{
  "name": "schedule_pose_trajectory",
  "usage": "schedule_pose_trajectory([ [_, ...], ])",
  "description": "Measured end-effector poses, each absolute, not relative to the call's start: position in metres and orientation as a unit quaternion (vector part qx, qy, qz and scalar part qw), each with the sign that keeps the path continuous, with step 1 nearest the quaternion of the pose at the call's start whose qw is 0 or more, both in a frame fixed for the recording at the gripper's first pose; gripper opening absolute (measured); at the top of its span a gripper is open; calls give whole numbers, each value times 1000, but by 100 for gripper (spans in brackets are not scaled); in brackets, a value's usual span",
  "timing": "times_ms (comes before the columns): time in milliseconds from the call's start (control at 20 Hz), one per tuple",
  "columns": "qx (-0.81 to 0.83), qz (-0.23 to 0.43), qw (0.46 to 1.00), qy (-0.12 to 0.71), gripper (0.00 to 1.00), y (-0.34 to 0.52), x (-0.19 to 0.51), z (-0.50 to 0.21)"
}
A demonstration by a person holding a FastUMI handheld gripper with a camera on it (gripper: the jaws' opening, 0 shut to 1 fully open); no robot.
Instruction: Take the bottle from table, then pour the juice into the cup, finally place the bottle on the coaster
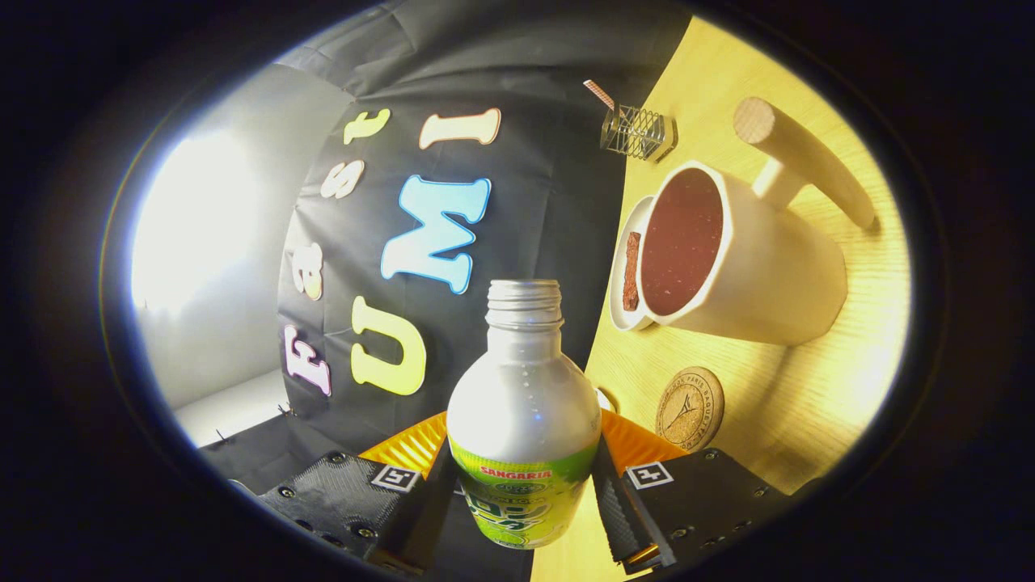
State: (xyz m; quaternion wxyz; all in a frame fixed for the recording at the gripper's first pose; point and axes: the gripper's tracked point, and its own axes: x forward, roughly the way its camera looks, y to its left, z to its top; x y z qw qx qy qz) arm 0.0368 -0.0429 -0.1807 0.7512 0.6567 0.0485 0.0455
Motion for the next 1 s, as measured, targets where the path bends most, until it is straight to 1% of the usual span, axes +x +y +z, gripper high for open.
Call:
schedule_pose_trajectory([
  [450,692,47,720,28,77,-42,42,-174],
  [750,726,48,686,13,77,-43,44,-174],
  [1000,739,47,672,7,77,-46,46,-176],
])
